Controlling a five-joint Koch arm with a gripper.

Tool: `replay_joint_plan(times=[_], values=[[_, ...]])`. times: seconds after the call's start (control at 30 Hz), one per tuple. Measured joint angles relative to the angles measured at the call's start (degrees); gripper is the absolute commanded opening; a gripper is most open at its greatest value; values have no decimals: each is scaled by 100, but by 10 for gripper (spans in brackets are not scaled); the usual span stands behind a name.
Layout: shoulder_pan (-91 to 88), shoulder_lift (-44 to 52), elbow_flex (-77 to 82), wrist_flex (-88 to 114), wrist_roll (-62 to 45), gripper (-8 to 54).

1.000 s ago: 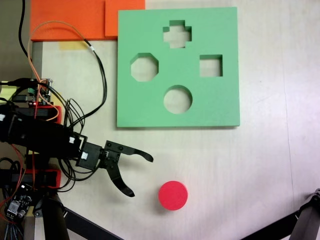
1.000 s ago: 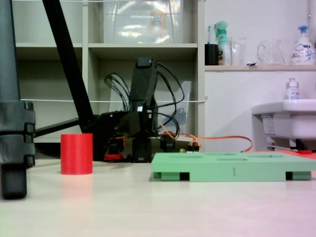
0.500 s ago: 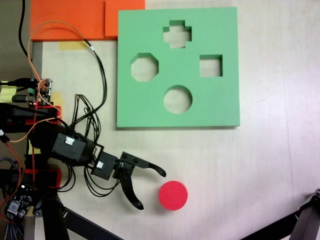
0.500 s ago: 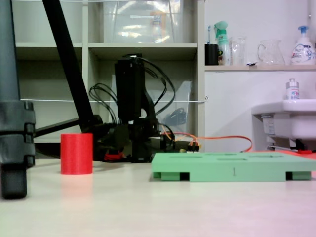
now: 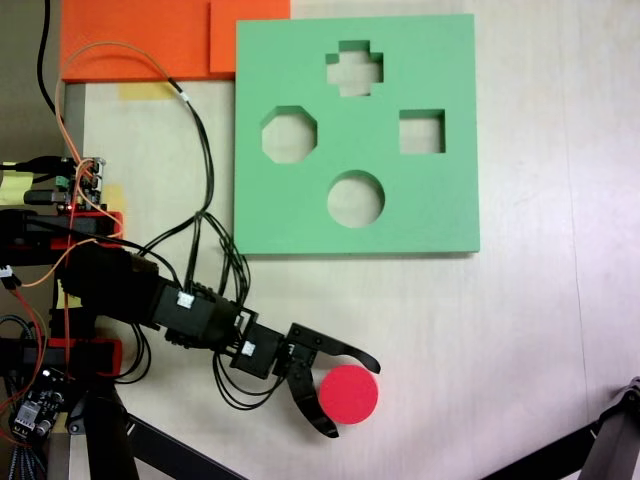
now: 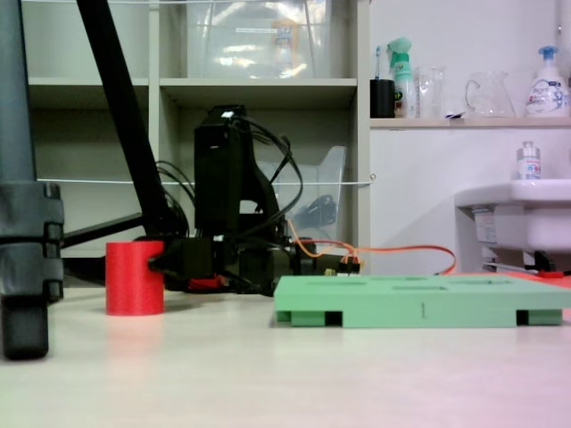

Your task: Put the cylinder block into the corresponding hole

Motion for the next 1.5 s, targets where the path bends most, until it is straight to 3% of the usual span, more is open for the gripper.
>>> replay_joint_plan(times=[0.1,0.17,0.2,0.23,0.47,0.67,0.77,1.03,1.5], values=[[0,-220,-211,0,9,483],[9,-281,-281,132,9,400],[44,-281,-281,158,9,326],[70,-281,-281,158,9,301],[70,70,193,176,-255,266],[-1283,2540,624,1696,-246,267],[-2092,2971,633,2030,-246,293],[-4271,2786,492,2285,-79,307],[-4720,1907,123,2294,-70,332]])
